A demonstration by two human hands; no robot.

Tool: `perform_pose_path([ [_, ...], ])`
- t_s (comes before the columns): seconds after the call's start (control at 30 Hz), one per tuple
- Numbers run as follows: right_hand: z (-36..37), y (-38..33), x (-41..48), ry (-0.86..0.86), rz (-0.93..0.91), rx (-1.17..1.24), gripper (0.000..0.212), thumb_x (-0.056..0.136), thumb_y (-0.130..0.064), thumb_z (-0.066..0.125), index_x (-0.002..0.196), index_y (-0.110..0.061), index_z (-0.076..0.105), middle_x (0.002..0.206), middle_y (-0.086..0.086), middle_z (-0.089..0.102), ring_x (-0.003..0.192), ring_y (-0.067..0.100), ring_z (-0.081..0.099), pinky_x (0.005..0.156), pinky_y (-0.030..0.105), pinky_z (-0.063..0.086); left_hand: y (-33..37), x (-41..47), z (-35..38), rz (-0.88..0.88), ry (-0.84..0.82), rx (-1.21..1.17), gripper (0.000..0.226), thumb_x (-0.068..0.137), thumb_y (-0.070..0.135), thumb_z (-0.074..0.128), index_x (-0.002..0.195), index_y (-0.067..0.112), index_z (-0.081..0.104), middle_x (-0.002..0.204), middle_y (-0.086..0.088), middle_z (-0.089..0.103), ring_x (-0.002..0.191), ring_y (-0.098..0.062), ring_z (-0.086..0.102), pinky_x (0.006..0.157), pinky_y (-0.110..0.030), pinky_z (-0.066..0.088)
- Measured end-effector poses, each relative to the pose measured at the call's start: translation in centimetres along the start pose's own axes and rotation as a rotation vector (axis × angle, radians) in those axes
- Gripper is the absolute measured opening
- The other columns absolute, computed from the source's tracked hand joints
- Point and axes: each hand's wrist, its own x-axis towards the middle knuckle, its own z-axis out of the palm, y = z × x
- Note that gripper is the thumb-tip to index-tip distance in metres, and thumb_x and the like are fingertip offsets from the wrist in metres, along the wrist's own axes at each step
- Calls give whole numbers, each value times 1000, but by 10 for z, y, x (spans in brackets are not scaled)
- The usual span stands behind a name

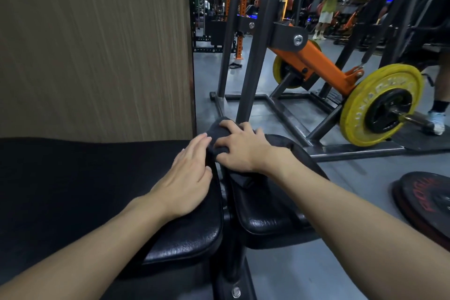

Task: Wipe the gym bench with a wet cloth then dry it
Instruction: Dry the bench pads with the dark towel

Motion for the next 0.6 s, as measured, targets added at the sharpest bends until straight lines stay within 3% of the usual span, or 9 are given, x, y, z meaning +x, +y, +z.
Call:
perform_pose_path([
  [0.13,3,-4,-38,47,-41,52,41,88,-47,42,125,-41,61,159,-10,13,138,38,22,108,58,26,0,1,-5,-52,81,-162,42,103,33,34,141,17,33,141,9,34,130,-7,36,111,-27,27],
  [0.23,4,-10,-72,80,-47,67,47,83,-49,36,122,-41,62,159,-11,14,137,36,24,107,55,28,-2,1,-4,-72,70,-176,51,100,45,28,142,18,33,145,4,37,132,-10,38,111,-31,29],
  [0.4,13,-20,-124,141,-70,24,63,73,-53,21,120,-44,62,160,-10,17,137,37,27,106,54,30,1,2,-5,-133,50,-193,45,104,38,30,145,18,32,152,-1,37,137,-14,37,111,-30,28],
  [0.53,25,-18,-154,256,-112,8,53,72,-47,33,111,-42,69,155,-2,37,129,39,41,93,52,40,8,1,-7,-183,-34,-116,49,97,53,21,138,31,34,133,7,55,129,-23,45,111,-42,30],
  [0.6,30,-15,-162,298,-119,29,48,71,-43,41,109,-40,71,152,1,44,125,40,46,89,51,42,11,0,-8,-199,-62,-51,45,100,52,19,135,33,40,120,9,58,124,-26,47,109,-45,31],
])
